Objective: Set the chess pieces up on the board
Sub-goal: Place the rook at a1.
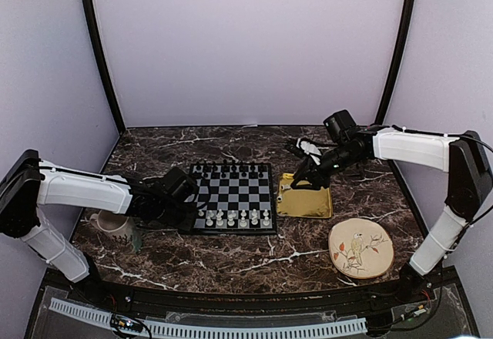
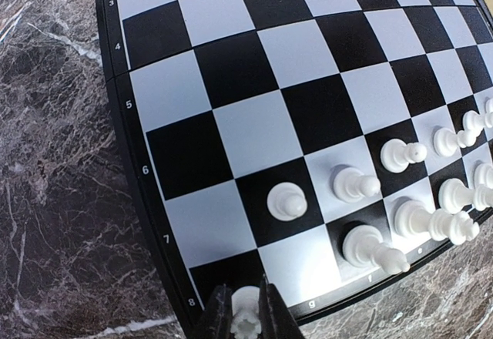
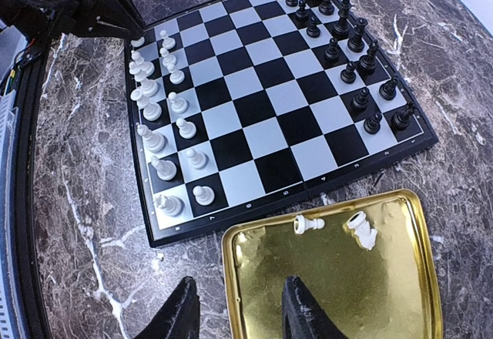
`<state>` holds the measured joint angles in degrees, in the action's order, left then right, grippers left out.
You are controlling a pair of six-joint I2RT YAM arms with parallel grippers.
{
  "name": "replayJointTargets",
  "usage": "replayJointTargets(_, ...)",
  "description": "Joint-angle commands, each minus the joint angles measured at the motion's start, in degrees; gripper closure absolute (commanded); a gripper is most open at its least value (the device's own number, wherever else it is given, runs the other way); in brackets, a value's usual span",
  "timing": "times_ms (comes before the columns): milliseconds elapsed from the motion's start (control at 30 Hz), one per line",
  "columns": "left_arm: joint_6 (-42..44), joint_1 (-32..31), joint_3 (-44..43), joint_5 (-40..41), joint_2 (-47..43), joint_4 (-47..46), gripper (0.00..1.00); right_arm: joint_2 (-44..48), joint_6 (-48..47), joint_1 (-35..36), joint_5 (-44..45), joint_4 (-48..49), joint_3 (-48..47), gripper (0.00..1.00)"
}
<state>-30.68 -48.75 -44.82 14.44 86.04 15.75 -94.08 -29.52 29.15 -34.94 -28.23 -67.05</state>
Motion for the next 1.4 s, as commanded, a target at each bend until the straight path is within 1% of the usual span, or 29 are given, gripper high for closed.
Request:
replayJointTargets(0,-0.32,-0.12,1.16,1.35,0.08,0.68,0.87,-0.54,-0.42,0.03,-1.04,-0.01,0.52,0.63)
replayJointTargets(333,0.11,-0.12,0.55,2.43,1.55,-0.15,0.87,-0.71,-0.53,0.03,-1.03,-0.25,0.51,0.63)
replayJointTargets(433,-0.07,-0.12,0.47,2.11,1.50,0.20,0.84,-0.66,-0.47,0.01,-1.07,-0.25,0.55,0.63)
replayJointTargets(667,-0.04,-0.12,0.74,2.16,0.31,1.41,0.82,-1.12,-0.70,0.03,-1.25,-0.42,0.35,0.63)
replayJointTargets(933,-0.09,-0.12,0.38,2.29,0.14,1.67,0.75,-1.11,-0.67,0.03,-1.48,-0.77,0.18,0.63)
replayJointTargets(1100,0.00,-0.12,-0.73,2.19,-1.47,3.35,0.70,-1.10,-0.17,-0.04,-1.20,-1.12,-0.51,0.63)
replayJointTargets(1233,0.92,-0.12,-2.61,2.61,-4.13,5.98,0.65,-1.39,2.70,-0.35,1.82,-0.66,-2.03,0.63)
replayJointTargets(1367,3.27,-0.12,-4.25,2.64,-7.41,5.77,0.62,-4.16,5.27,-0.49,8.53,-1.46,-6.22,0.64)
